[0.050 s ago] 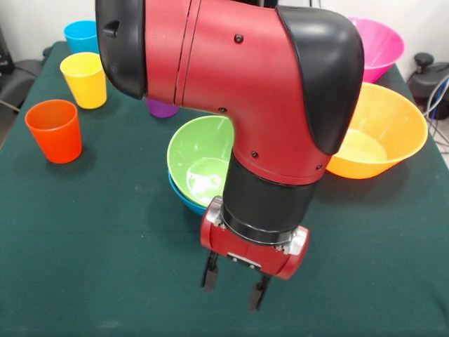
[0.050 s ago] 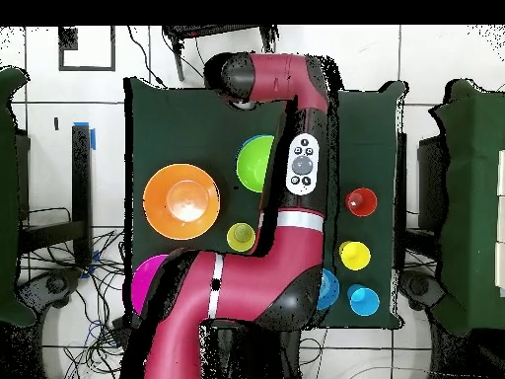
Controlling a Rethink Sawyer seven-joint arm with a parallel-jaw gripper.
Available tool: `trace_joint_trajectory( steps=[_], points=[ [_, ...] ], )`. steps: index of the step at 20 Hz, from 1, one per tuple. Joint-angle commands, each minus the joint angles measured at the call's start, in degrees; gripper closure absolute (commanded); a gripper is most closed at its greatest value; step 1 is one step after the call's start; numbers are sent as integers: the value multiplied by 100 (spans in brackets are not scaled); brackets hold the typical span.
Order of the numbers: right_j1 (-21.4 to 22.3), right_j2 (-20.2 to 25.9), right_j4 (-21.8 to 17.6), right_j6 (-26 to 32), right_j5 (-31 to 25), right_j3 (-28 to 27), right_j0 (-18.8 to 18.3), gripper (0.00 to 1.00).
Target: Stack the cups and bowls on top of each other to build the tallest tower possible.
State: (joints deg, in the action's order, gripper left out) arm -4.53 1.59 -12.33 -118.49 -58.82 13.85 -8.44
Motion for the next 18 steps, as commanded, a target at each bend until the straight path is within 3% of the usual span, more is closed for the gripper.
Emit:
trace_joint_trajectory(
  steps=[1, 7, 11, 18],
  points=[
    [-14, 474, 66, 1446, -741, 235, -67, 0],
    [442, 166, 177, 1378, -1357, 433, 39, 0],
    [1011, 22, 281, 1445, -1493, 968, 178, 0],
    [1819, -75, 386, 1055, -1255, 2152, 503, 0]
  ],
)
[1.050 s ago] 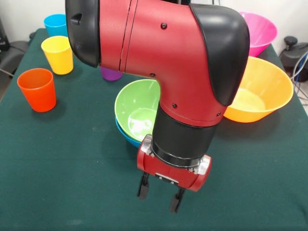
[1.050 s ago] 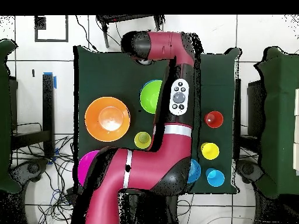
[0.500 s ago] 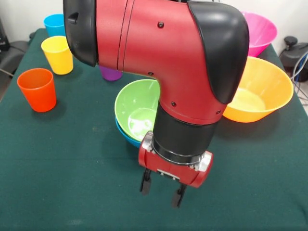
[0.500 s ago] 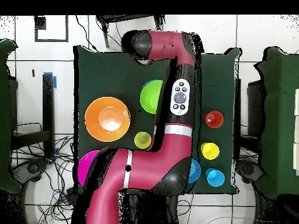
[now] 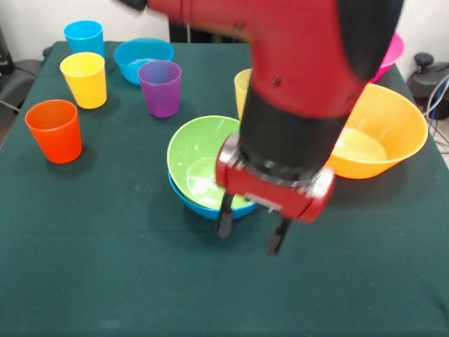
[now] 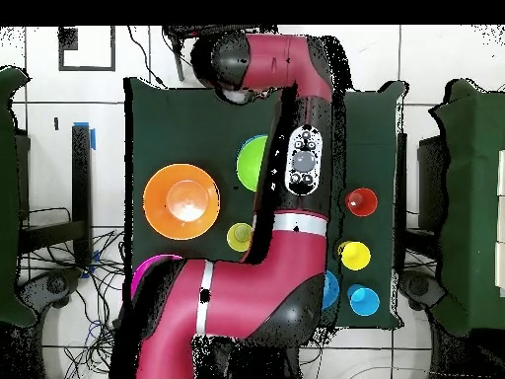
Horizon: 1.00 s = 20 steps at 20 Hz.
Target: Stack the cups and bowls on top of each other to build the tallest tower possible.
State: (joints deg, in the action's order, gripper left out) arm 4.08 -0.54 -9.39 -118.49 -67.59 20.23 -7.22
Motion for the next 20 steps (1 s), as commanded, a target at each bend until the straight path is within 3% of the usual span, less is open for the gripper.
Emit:
trace_joint_trajectory(
  steps=[1, 5, 11, 14, 17, 20],
  points=[
    [1105, 93, 77, 1023, -292, 1781, 441, 0],
    [1441, -2, -27, 995, -28, 2485, 567, 0],
    [1723, -307, -414, 1218, -166, 2890, 822, 0],
    [2107, -284, -331, 1243, 75, 3490, 764, 0],
    [2614, -221, -103, 835, 528, 4279, 706, 0],
    [2826, -100, -4, 678, 815, 4715, 638, 0]
  ],
)
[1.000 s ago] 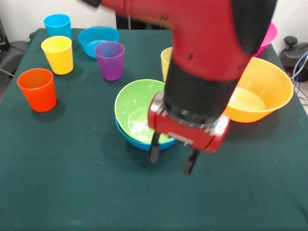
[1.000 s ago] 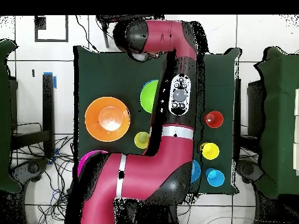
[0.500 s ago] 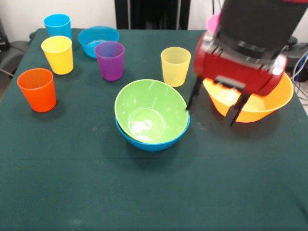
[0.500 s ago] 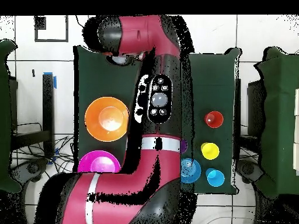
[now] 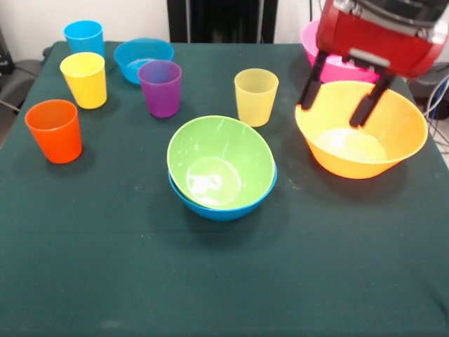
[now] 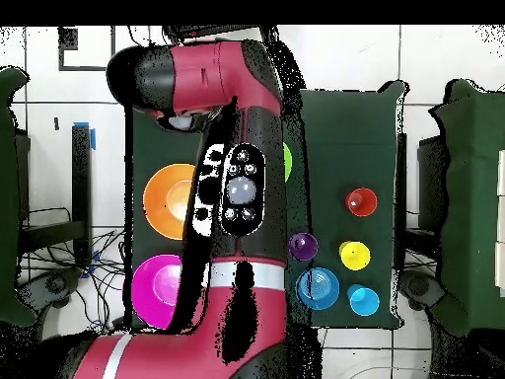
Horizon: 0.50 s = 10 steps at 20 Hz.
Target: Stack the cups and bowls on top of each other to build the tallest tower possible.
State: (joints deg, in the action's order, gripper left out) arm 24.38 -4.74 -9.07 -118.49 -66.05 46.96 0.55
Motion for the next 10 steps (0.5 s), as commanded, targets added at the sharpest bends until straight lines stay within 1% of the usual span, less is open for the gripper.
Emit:
trace_joint_trajectory(
  steps=[1, 2, 5, 7, 10],
  points=[
    [843, 385, 2, 676, 747, 2171, -194, 0],
    [908, 411, 5, 637, 907, 2343, -231, 0],
    [897, 447, -118, 682, 1113, 2427, -314, 0],
    [889, 458, -202, 774, 1145, 2417, -388, 0],
    [890, 548, -221, 992, 1019, 2324, -546, 0]
  ],
)
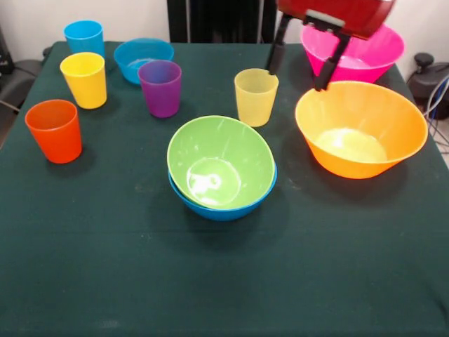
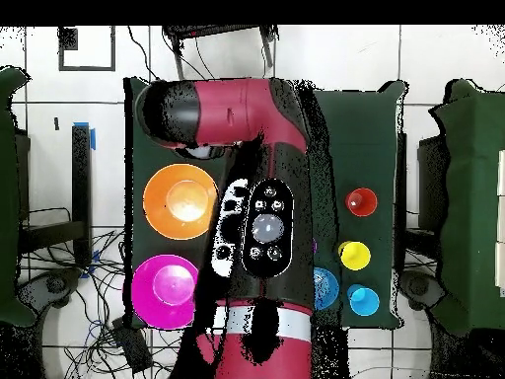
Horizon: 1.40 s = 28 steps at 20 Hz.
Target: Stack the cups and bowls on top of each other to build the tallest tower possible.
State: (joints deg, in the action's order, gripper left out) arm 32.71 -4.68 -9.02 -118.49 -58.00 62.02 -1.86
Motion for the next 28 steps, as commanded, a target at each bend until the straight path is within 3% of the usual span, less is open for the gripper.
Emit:
trace_joint_trajectory(
  steps=[1, 6, 10, 15, 21, 28],
  points=[
    [73, 561, -223, 1020, 203, 833, -360, 0],
    [122, 634, -325, 1218, 200, 894, -531, 0],
    [-86, 599, -576, 1316, -104, 432, -471, 0],
    [-102, 802, -175, 615, 280, 577, -459, 0],
    [-191, 890, -15, 155, 480, 542, -314, 0],
    [-194, 947, -28, 250, 545, 556, -311, 0]
  ],
)
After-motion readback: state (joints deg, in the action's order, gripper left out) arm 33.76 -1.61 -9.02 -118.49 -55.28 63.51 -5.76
